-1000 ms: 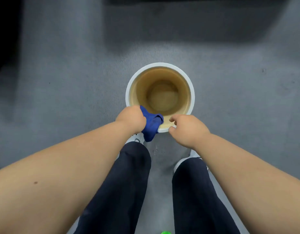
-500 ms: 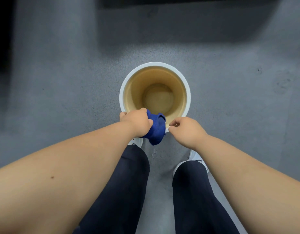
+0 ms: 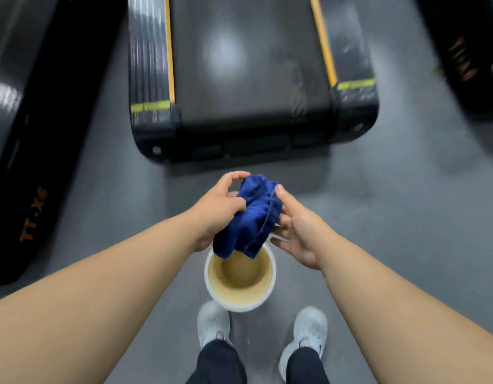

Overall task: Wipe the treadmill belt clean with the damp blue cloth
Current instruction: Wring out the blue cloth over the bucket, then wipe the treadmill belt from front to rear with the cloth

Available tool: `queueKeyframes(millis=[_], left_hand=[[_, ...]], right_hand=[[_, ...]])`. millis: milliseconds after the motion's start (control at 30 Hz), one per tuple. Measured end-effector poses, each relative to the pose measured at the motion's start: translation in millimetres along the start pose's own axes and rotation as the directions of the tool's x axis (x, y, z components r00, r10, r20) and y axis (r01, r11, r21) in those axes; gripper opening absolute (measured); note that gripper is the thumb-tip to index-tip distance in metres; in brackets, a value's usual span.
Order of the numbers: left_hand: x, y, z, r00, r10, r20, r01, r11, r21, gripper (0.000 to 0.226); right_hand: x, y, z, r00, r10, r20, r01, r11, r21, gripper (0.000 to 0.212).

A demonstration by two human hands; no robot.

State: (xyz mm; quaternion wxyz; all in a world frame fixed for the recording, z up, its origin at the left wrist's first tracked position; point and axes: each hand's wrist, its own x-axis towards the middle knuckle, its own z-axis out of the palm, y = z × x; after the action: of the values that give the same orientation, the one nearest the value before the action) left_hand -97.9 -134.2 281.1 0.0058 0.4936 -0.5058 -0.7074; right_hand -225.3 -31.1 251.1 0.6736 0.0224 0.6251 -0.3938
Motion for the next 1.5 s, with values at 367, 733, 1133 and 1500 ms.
queueKeyframes(millis=[367, 733, 1133, 1500], left_hand=[[-95, 348, -4, 0.839, 0.532, 0.115, -0.527, 0.847, -0.071, 0.057], [23, 451, 78, 0.793, 0.494, -0.357, -0.502, 0.862, 0.077, 0.035], [87, 501, 67, 0.823, 0.408, -0.396, -0.442, 0.897, 0.005, 0.035], [231, 596, -77, 0.933, 0.302, -0.198, -0.244, 0.931, 0.271, 0.058]], right_hand=[[-164, -270, 37, 0.856, -0.482, 0.184, 0.418, 0.857, 0.301, 0.052], [-137, -466, -88, 0.880, -0.440, 0.179, 0.425, 0.897, 0.118, 0.046], [-90, -557, -94, 0.852, -0.304, 0.427, 0.382, 0.918, -0.108, 0.034], [53, -728, -8, 0.964, -0.193, 0.185, 0.249, 0.898, -0.363, 0.037]])
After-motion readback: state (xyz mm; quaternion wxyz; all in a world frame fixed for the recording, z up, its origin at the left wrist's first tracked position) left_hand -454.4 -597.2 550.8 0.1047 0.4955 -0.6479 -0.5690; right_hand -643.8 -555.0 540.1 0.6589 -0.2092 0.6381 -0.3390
